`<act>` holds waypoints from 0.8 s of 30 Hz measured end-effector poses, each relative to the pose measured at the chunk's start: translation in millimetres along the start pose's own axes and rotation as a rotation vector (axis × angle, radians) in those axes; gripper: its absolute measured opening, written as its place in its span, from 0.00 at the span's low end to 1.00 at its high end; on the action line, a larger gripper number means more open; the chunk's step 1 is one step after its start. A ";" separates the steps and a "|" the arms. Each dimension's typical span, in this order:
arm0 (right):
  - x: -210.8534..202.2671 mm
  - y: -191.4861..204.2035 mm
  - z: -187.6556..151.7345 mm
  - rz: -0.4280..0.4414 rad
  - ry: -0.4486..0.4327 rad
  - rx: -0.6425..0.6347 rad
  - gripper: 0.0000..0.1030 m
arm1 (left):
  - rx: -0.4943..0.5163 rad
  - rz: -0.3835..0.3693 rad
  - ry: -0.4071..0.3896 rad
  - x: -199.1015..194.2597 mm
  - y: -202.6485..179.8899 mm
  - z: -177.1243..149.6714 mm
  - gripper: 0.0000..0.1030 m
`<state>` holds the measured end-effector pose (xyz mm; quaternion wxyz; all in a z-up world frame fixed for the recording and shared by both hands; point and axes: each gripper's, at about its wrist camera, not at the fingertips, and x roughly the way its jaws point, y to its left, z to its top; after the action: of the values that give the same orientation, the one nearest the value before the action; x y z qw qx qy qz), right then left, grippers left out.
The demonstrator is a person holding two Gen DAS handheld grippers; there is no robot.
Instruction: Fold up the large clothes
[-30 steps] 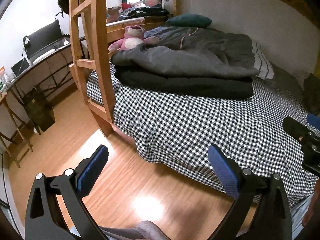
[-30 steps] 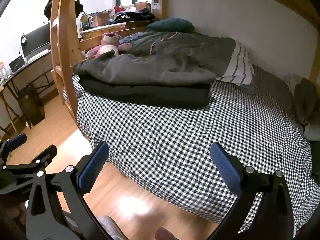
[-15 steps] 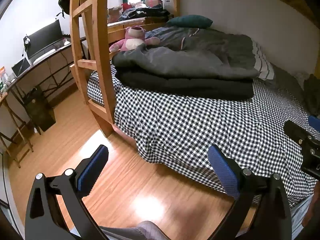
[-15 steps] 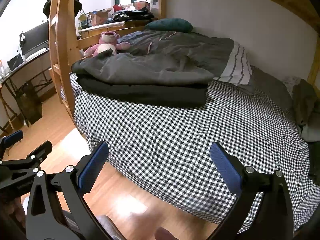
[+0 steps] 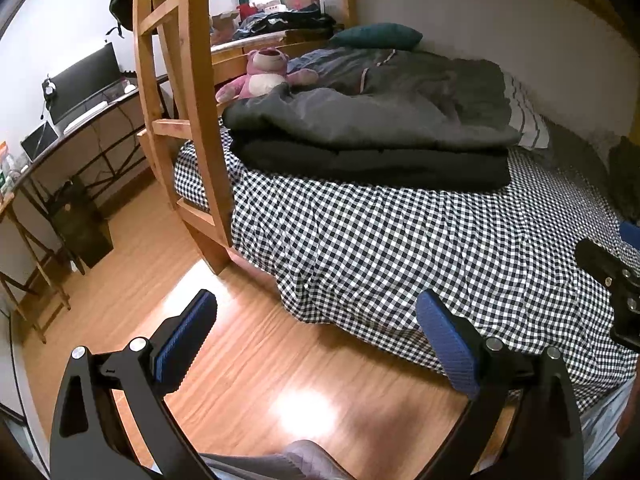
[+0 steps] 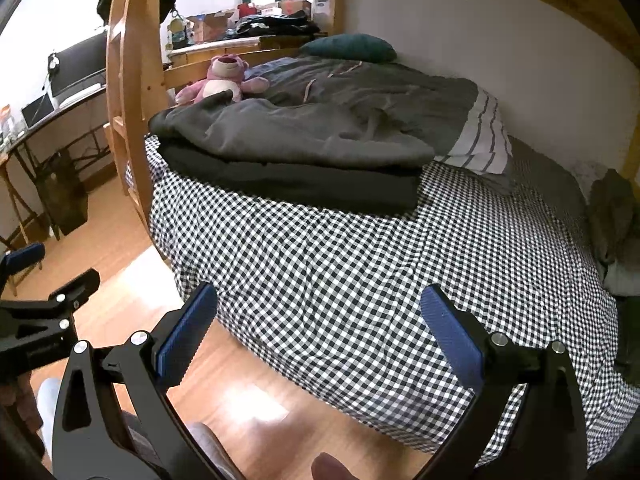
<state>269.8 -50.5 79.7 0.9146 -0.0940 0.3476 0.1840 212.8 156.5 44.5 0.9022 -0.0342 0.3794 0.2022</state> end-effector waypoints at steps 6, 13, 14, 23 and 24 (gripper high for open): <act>0.1 -0.2 -0.6 0.002 0.000 0.003 0.97 | 0.002 -0.010 0.001 0.4 0.8 0.9 0.96; -1.5 0.4 -1.3 0.001 -0.011 -0.012 0.97 | 0.007 -0.024 -0.001 0.3 -0.2 2.8 0.96; -1.4 0.4 -1.4 0.001 -0.011 -0.013 0.97 | 0.006 -0.027 -0.002 0.2 -0.4 3.1 0.96; -1.4 2.5 -1.7 0.001 -0.018 -0.021 0.97 | 0.018 0.020 -0.016 -1.1 -0.3 4.5 0.96; -1.3 2.5 -1.7 0.000 -0.019 -0.022 0.97 | 0.021 0.022 -0.016 -1.2 -0.6 4.6 0.96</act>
<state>266.9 -49.1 79.2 0.9168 -0.1022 0.3368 0.1889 215.4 156.6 48.5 0.9034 -0.0189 0.3744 0.2083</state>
